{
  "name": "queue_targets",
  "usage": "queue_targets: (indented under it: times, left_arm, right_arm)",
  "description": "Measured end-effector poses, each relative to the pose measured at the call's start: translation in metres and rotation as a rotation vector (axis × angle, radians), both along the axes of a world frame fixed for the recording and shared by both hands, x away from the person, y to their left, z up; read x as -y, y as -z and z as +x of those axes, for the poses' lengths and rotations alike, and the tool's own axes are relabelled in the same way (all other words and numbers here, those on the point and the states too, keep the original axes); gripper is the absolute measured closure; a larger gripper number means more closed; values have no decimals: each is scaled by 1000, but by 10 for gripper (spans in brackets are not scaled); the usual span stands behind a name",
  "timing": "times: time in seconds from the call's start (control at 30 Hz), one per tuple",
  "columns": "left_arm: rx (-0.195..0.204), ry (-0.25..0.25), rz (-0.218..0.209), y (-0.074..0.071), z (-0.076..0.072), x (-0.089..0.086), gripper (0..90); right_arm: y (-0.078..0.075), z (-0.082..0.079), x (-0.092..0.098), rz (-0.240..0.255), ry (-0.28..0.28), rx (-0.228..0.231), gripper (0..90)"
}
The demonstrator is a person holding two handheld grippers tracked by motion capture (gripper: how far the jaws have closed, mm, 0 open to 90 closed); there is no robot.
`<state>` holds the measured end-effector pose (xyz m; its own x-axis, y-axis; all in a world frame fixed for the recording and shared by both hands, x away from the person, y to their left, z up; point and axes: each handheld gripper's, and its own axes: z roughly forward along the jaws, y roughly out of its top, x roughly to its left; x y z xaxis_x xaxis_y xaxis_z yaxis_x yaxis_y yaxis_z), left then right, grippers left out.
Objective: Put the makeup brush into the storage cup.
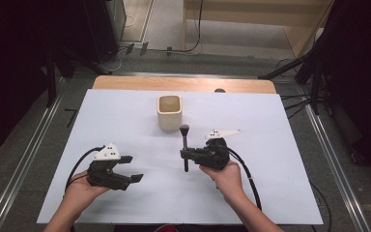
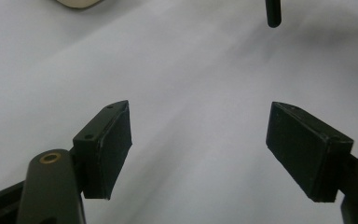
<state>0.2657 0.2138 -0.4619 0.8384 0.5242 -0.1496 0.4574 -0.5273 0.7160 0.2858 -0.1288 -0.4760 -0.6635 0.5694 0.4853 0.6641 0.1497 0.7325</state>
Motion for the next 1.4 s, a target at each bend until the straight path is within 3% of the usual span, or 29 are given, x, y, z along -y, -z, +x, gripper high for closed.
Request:
queue_targets:
  times: [0.5,1.4]
  left_arm:
    - [-11,2,-2,1,-1,0,233]
    - [-11,15,17,3,-2,1,236]
  right_arm:
    - [-8,15,-10,-5,28,14,799]
    - [-42,45,-12,13,57,47,799]
